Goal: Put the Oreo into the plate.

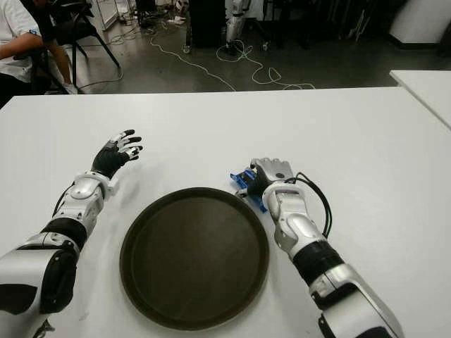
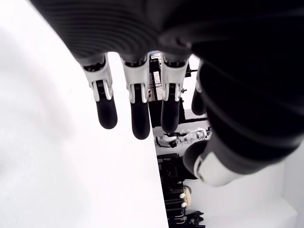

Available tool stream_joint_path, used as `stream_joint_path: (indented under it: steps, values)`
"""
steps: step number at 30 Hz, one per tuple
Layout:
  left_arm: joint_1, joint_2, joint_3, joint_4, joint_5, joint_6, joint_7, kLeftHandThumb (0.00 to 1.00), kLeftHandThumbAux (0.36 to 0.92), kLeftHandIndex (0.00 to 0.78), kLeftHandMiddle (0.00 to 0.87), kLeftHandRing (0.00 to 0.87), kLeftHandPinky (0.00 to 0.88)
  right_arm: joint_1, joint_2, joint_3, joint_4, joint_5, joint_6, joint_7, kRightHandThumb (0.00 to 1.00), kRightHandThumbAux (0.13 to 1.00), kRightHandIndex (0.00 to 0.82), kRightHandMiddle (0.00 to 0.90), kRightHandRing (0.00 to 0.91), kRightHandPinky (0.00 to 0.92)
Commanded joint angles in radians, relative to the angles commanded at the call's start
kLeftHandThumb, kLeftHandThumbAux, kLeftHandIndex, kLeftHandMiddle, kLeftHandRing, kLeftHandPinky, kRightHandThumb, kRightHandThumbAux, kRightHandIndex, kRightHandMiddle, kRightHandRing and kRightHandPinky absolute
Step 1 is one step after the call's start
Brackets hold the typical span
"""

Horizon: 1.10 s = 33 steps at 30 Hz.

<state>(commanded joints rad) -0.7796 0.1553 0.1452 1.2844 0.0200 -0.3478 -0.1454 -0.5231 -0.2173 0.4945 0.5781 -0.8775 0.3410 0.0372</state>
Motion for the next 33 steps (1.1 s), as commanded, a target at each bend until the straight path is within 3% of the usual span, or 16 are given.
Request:
stream_joint_path:
  steps: [17,26,33]
  values:
    - [0.001,-0.001,-0.001,-0.004,0.001,-0.001,0.004,0.030,0.746,0.116,0.189,0.186,0.184,-0.016,0.020,0.013,0.051,0.012,0.004,-0.021,0.000,0.526,0.229,0.253,0.279,0.333]
    - [0.002,-0.003,-0.001,-0.005,0.000,-0.004,0.011,0.035,0.741,0.122,0.195,0.191,0.188,-0.026,0.037,0.013,0.108,0.024,-0.003,-0.062,0.000,0.537,0.242,0.275,0.323,0.397]
    - [0.002,-0.001,-0.003,-0.006,0.003,-0.005,0.015,0.058,0.730,0.126,0.196,0.194,0.202,-0.034,0.038,0.018,0.131,0.030,-0.012,-0.087,0.000,0.528,0.261,0.297,0.337,0.393]
